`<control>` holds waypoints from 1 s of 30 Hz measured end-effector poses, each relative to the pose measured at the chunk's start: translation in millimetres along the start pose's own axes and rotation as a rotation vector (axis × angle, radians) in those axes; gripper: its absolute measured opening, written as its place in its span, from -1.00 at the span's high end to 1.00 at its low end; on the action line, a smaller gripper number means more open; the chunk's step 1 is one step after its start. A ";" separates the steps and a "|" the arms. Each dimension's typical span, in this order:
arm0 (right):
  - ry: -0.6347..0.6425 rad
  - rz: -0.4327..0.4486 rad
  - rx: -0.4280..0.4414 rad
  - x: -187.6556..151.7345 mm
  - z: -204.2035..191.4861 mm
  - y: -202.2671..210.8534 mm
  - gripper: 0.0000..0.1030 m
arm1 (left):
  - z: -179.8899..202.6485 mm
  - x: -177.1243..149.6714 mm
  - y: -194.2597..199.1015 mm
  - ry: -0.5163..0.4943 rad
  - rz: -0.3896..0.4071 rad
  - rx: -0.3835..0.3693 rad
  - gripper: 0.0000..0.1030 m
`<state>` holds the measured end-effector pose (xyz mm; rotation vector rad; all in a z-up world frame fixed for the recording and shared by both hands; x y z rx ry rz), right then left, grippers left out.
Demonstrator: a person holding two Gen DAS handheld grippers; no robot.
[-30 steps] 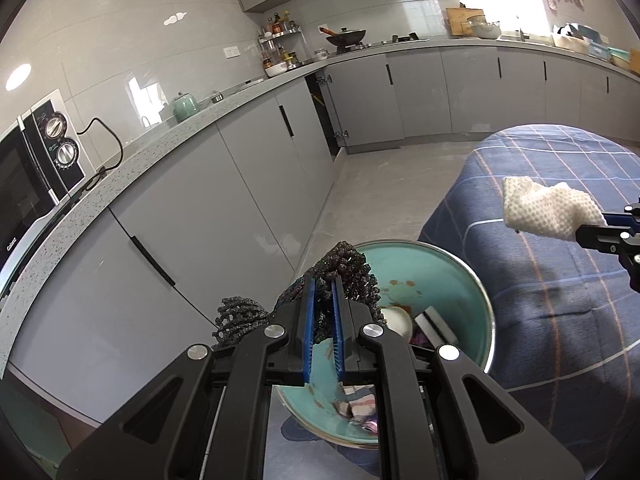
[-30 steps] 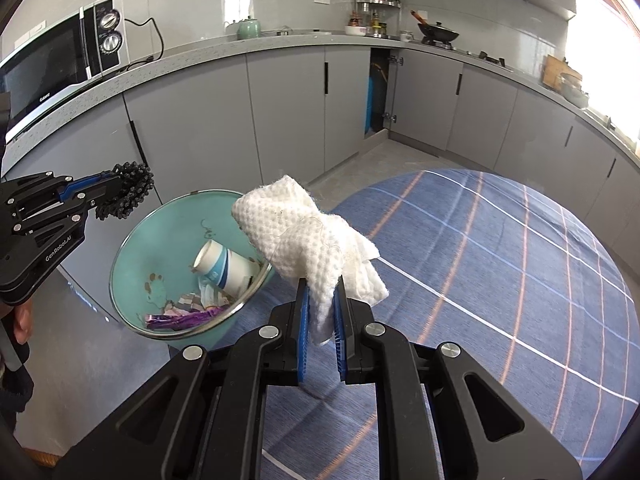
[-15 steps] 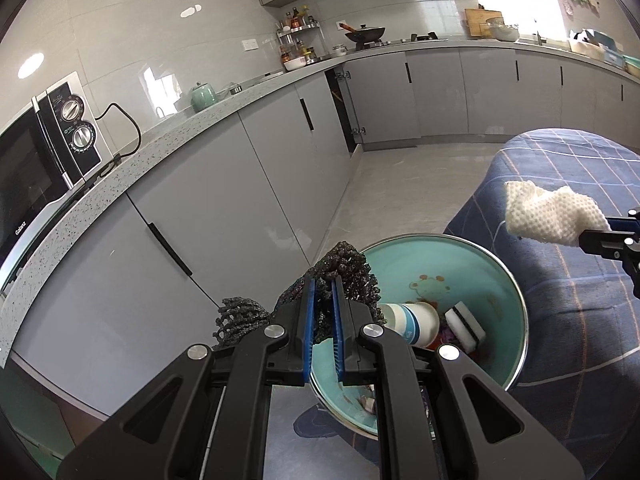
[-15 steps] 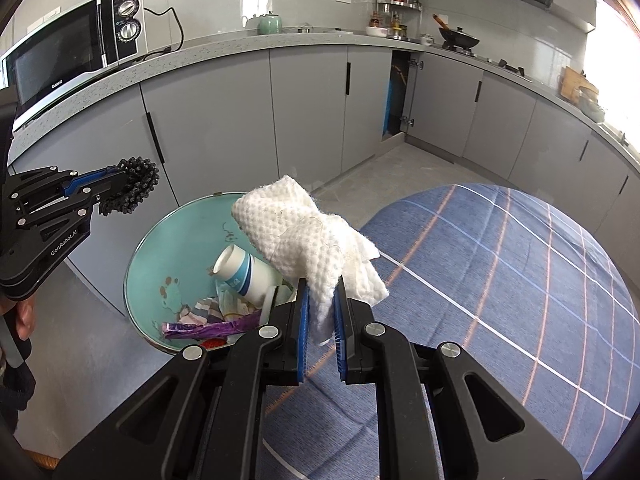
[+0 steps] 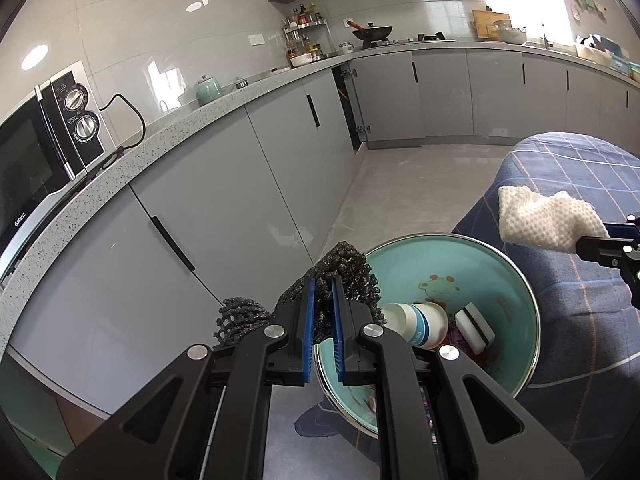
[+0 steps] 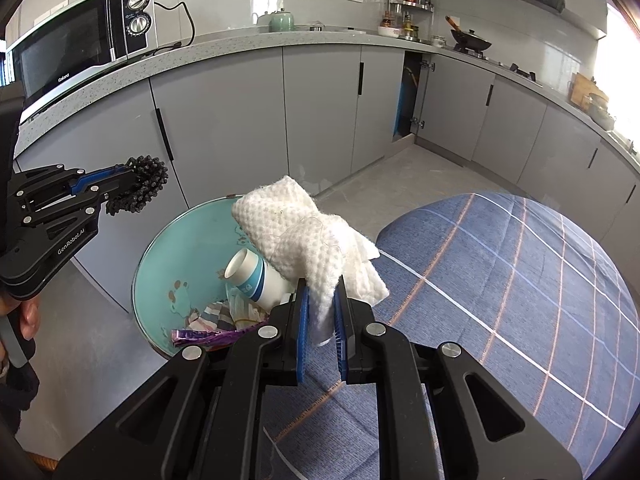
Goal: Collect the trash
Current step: 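Carry the black scrubber and white cloth over the teal bin, then open both tools to drop the scrubber and cloth into the bin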
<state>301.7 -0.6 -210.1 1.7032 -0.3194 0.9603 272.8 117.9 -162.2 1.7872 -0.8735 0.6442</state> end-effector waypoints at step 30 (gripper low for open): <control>0.017 -0.020 0.017 -0.2 -11.7 -12.2 0.75 | -1.0 -0.6 -4.7 0.002 0.000 -0.028 0.82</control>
Point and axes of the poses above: each gripper's, at about its wrist camera, not at the fingertips, and y roughly against the way its jaws point, z to its right, x to its top, the point moved 10 cm from there along -y, roughly the way its jaws point, and after that the axes turned 7 degrees about x, right-handed, at the moved point
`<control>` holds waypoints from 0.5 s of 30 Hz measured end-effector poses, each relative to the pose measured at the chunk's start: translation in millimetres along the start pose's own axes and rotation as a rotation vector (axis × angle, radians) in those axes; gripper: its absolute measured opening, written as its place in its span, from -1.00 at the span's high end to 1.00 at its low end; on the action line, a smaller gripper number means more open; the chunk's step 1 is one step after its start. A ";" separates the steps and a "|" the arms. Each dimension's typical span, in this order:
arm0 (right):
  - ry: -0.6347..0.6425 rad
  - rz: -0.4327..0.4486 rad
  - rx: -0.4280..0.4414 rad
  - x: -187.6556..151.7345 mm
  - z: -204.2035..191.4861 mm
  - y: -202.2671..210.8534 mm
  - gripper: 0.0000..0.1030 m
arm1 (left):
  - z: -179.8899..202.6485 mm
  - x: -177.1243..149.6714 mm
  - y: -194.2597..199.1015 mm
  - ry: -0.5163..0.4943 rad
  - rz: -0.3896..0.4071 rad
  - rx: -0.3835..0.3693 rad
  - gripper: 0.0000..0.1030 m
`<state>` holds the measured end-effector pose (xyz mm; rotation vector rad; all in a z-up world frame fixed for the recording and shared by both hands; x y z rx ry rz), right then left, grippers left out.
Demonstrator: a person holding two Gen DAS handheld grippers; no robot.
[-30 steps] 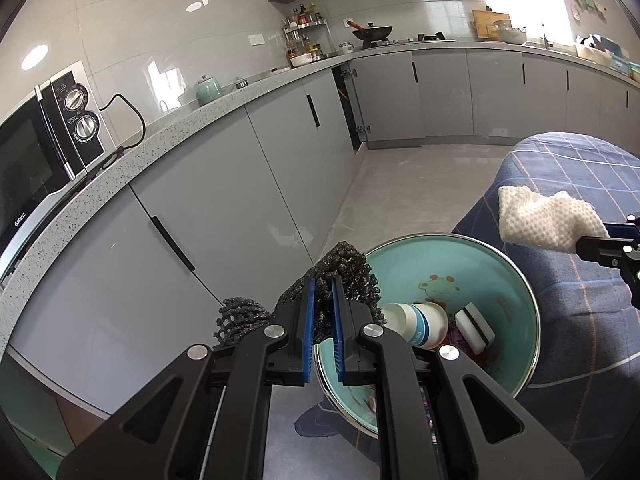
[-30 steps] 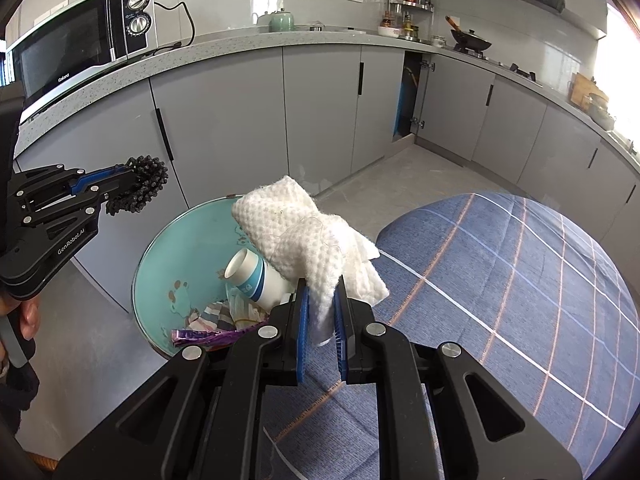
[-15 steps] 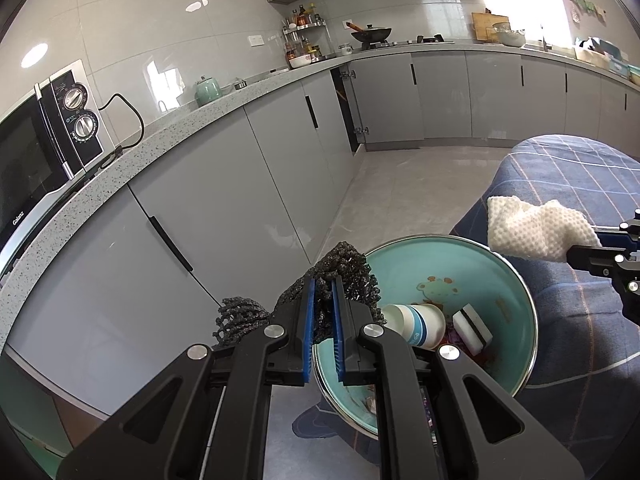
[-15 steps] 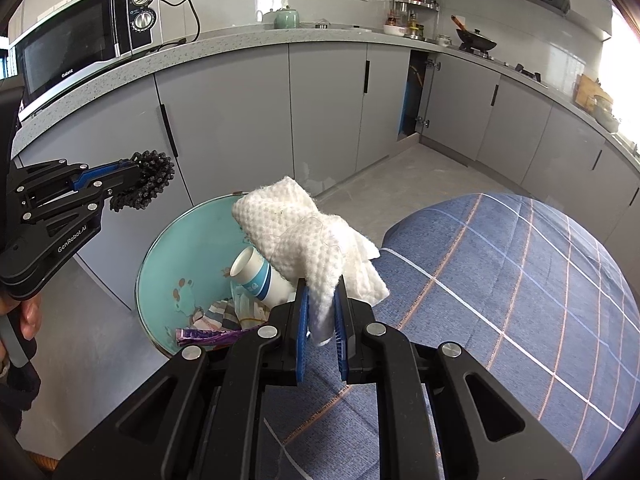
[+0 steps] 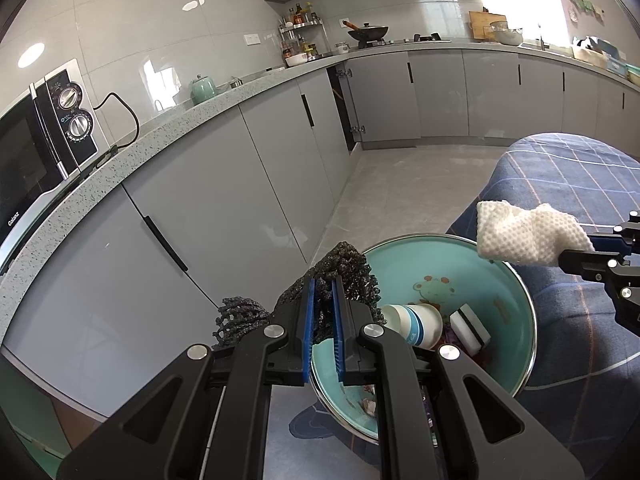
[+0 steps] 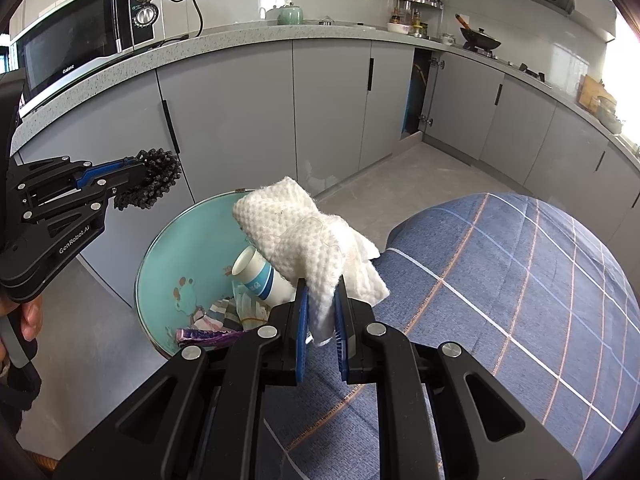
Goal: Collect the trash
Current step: 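Open both tools to drop the scrubber and cloth into the bin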
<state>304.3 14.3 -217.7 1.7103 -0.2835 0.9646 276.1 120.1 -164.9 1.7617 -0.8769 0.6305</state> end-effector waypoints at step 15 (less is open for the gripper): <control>0.007 0.027 0.030 7.8 -6.9 -7.4 0.27 | 2.0 2.0 2.6 0.003 0.022 -0.006 0.06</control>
Point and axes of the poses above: each gripper's, at about its wrist camera, not at the fingertips, and y roughly against the way its jaws point, z to its right, x to its top, the point moved 10 cm from there along -y, roughly the way its jaws point, and after that the axes turned 7 degrees about x, right-handed, at the moved point
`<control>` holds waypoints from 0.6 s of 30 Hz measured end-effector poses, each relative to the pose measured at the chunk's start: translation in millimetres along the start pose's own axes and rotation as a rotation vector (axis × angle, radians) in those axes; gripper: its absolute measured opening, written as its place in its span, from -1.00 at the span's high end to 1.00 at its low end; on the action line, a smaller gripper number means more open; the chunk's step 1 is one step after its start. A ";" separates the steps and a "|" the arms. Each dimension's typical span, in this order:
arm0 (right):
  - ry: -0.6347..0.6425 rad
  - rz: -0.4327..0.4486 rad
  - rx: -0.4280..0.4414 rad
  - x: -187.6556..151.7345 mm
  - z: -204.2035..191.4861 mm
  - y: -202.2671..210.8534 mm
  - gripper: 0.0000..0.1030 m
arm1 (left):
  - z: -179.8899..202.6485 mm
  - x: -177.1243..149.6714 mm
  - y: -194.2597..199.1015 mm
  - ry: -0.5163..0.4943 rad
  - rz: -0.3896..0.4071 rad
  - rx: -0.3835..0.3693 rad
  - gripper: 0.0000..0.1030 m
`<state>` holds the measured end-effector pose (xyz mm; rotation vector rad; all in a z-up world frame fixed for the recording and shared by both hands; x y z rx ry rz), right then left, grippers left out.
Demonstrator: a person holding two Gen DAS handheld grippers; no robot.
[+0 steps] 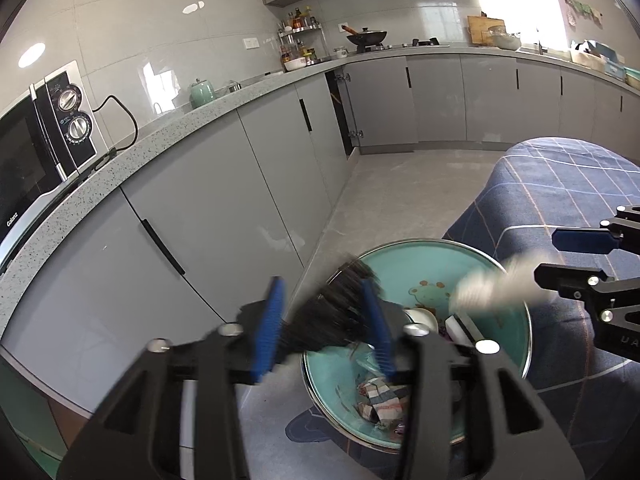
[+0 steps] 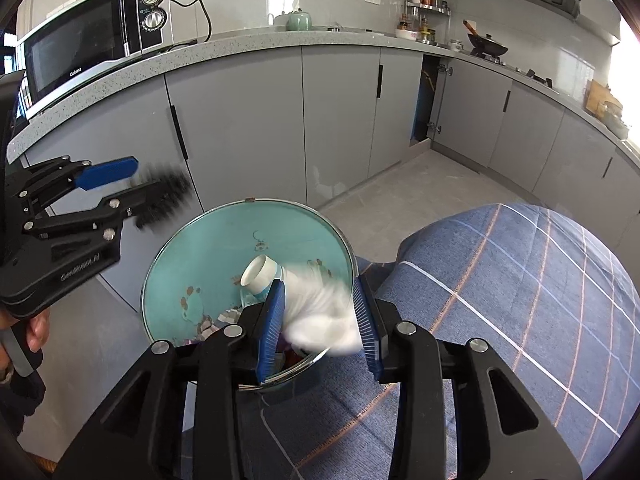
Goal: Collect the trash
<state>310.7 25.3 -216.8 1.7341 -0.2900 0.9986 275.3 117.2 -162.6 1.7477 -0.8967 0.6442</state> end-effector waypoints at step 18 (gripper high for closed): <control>-0.084 0.174 -0.081 -15.0 9.7 82.5 -0.29 | -25.3 -9.6 42.4 0.097 0.049 0.039 -0.84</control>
Point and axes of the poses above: each gripper's, at about its wrist camera, not at the fingertips, and y roughly against the way its jaws point, z to its right, x to its top, the point moved 10 cm from there along -y, roughly the way its jaws point, and after that the axes turned 7 degrees about x, right-handed, at the moved point
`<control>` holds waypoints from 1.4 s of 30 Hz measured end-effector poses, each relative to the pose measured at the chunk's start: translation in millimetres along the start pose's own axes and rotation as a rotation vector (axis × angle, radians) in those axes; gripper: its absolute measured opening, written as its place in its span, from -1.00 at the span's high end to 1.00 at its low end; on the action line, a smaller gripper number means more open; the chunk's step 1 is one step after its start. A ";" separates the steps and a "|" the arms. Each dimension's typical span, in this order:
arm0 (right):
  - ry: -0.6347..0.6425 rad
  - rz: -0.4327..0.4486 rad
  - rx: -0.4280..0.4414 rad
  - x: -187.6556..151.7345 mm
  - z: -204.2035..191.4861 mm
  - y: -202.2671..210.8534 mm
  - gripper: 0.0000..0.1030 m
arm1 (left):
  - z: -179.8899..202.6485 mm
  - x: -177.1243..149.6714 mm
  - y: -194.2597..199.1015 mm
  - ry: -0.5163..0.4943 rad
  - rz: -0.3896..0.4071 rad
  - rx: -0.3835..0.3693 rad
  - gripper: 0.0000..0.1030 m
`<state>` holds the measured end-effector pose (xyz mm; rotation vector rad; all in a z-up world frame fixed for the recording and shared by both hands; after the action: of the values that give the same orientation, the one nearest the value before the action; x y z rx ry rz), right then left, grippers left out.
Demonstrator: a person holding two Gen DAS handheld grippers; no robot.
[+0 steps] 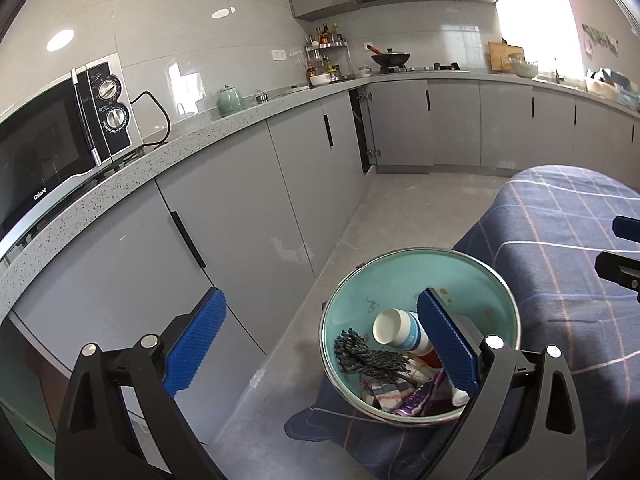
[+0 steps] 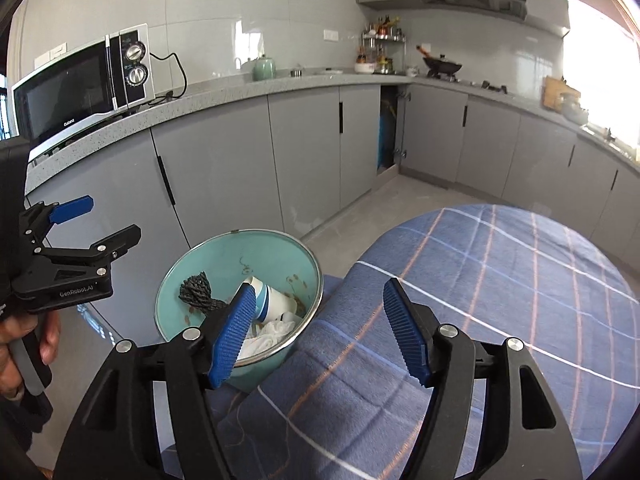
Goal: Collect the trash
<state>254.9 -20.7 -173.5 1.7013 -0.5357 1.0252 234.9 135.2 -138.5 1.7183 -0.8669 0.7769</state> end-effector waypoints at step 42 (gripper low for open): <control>0.005 0.099 -0.034 13.1 1.8 48.4 -0.36 | -3.7 19.0 35.1 -0.003 0.083 0.013 -0.89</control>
<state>225.9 -38.5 -136.6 1.6552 -0.6358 1.0847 215.2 127.3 -104.5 1.7042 -0.9416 0.8371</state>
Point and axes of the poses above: each gripper's, at about its wrist camera, not at the fingertips, and y roughly against the way its jaws point, z to its right, x to its top, the point moved 10 cm from there along -y, roughly the way its jaws point, and after that the axes turned 7 degrees about x, right-handed, at the moved point
